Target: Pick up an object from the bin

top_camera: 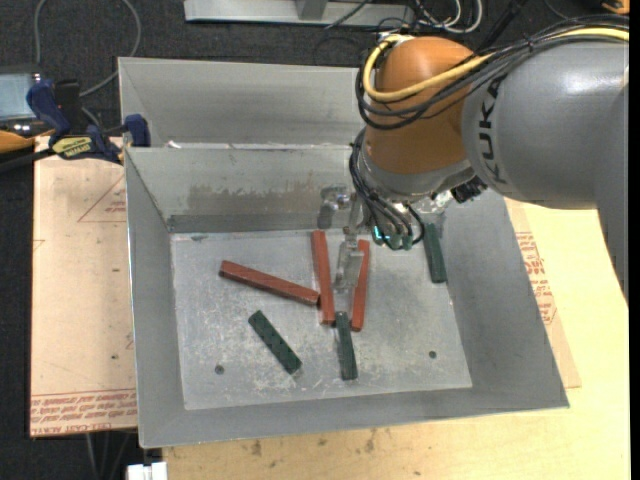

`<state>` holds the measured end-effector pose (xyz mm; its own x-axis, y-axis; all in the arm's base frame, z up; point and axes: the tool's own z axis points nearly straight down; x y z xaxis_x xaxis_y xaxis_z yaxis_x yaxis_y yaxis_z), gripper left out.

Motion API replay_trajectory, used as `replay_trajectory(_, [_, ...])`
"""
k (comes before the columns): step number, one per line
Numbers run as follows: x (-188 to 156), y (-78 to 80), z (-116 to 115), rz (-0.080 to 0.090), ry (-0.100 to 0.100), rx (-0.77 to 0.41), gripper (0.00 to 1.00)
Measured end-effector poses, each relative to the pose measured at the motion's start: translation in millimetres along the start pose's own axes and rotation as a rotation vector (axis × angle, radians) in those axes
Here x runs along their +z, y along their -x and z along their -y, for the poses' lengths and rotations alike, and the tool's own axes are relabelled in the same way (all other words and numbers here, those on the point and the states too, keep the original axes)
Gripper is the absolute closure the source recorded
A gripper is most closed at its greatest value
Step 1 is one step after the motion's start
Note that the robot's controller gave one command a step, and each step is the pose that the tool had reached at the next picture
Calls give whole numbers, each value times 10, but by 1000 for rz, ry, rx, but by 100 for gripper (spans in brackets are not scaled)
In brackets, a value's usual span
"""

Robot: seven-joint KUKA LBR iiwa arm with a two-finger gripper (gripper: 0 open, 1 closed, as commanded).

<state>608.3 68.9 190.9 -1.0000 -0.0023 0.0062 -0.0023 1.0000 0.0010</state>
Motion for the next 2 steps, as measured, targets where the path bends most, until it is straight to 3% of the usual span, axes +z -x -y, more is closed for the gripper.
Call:
replay_trajectory(1, [1248,197,-515,2,1,195,0])
replay_trajectory(2, [904,100,-859,9,3,304,0])
